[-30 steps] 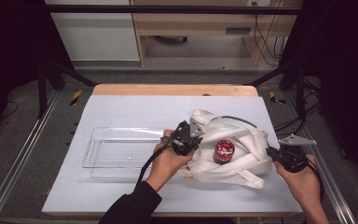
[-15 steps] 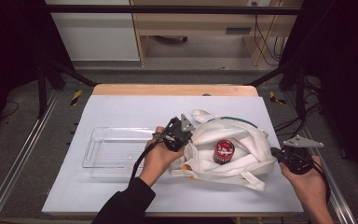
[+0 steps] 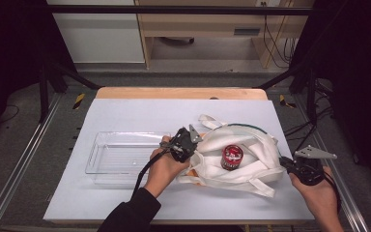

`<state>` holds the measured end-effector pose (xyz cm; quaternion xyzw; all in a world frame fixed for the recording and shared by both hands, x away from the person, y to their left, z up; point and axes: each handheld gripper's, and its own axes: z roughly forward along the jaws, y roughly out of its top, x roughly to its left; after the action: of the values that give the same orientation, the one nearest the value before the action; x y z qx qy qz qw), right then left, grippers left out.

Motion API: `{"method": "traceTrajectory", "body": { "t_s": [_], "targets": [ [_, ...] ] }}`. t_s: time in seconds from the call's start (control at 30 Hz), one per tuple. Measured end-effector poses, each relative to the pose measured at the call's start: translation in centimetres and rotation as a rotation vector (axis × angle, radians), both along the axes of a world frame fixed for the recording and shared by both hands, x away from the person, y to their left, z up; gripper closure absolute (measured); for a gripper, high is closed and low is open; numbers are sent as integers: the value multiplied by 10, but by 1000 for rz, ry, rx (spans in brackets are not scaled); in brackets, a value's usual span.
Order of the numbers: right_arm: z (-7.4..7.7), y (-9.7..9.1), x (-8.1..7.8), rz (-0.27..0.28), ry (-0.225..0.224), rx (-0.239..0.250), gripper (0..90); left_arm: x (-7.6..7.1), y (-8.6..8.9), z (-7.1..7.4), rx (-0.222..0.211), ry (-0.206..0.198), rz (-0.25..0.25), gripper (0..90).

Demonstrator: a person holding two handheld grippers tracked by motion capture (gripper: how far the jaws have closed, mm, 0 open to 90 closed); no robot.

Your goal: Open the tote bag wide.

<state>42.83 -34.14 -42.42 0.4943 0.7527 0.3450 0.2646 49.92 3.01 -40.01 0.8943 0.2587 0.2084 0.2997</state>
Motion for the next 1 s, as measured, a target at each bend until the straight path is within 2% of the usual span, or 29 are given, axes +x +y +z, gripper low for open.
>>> {"method": "traceTrajectory", "body": {
  "t_s": [0.13,0.33,0.53,0.73,1.0],
  "targets": [
    [8,4,-2,16,-39,13,682,-3,0,0,-21,-8,-3,900],
    [22,15,-1,44,-81,12,593,1,4,-2,-39,7,10,899],
    [31,30,1,102,-78,17,474,3,6,-1,-51,10,15,897],
    [34,43,4,124,-72,17,391,3,7,-1,-68,10,20,889],
    [36,54,7,153,-60,4,362,3,11,2,-115,17,26,855]
  ]
}}
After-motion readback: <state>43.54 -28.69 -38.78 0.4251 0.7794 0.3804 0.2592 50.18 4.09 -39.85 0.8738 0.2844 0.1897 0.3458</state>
